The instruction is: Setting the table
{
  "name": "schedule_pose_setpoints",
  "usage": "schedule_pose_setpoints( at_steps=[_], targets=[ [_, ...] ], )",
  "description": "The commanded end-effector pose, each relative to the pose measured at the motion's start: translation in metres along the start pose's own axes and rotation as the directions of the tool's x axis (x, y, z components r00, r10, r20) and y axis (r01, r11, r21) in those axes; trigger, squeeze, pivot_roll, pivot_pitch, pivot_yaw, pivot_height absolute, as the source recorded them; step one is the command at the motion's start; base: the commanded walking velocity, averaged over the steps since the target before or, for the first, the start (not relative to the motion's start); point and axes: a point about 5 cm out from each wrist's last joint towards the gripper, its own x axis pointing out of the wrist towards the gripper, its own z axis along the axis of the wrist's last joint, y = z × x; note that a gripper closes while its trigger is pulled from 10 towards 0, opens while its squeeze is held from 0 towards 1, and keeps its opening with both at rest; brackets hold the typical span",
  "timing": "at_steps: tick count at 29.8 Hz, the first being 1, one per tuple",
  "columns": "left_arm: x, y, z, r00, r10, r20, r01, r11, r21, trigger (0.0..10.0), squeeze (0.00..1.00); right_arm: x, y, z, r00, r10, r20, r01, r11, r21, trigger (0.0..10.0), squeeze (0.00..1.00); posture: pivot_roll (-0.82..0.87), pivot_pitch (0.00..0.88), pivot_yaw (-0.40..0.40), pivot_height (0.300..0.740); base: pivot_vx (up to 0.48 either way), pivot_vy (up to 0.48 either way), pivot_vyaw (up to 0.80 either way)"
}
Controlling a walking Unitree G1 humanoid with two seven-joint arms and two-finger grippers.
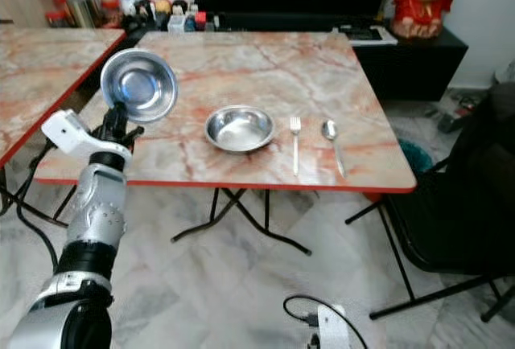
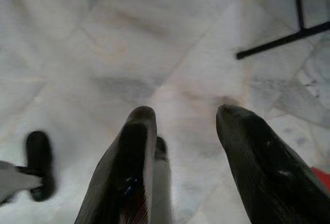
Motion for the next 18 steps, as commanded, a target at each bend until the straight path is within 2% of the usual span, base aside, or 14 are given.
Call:
schedule_pose_setpoints(
  at_steps=[1, 12, 18],
  targets=[
    [0.0016, -0.0039, -0.0047, 0.999, -0.011, -0.036, 0.012, 1.000, 0.021, 10.0, 0.00, -0.0001, -0.0031, -0.0009, 1.000, -0.006, -0.002, 0.006, 1.000, 0.001, 10.0, 0.00, 0.02, 0.000, 0.019, 0.740, 0.000, 0.000, 0.00],
    [-0.0004, -0.0022, -0.0048, 0.999, -0.021, -0.041, 0.022, 0.999, 0.027, 10.0, 0.00, 0.0006, -0.0025, 0.0030, 1.000, -0.005, 0.008, 0.005, 1.000, -0.006, 10.0, 0.00, 0.03, 0.000, 0.010, 0.740, 0.000, 0.000, 0.00],
    [-0.0005, -0.0023, -0.0048, 0.999, -0.019, -0.038, 0.020, 1.000, 0.020, 10.0, 0.00, 0.0007, -0.0024, 0.0032, 1.000, -0.006, 0.009, 0.006, 1.000, -0.001, 10.0, 0.00, 0.02, 0.000, 0.011, 0.740, 0.244, 0.000, 0.00]
  ],
)
